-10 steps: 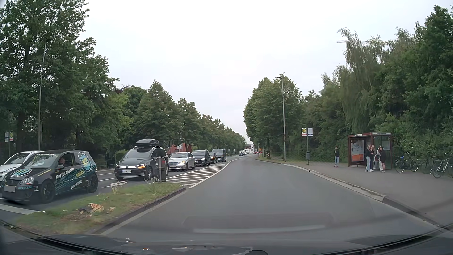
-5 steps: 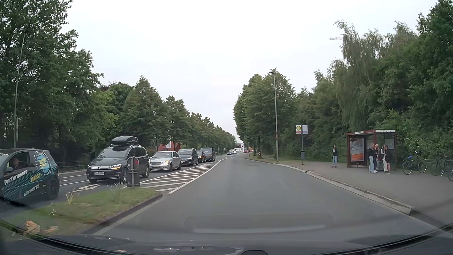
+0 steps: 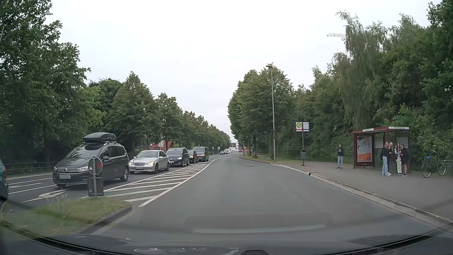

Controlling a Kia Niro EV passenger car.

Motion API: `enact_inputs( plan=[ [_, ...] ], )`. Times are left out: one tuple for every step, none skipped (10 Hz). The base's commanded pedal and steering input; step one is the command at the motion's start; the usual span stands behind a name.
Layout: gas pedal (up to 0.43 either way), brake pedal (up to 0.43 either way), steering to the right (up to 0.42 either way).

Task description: Follow the waypoints while adhering to traffic rules and regulations

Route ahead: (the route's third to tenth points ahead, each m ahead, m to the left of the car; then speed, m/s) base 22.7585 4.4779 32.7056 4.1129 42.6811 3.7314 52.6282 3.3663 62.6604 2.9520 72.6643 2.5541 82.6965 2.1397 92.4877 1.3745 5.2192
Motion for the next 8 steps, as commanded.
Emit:
enact_inputs(
  plan=[
    [0.299,0.000,0.020],
    [0.299,0.000,0.020],
    [0.299,0.000,0.017],
    [0.299,0.000,0.012],
    [0.299,0.000,0.010],
    [0.299,0.000,0.010],
    [0.299,0.000,0.001],
    [0.299,0.000,-0.015]
  ],
)
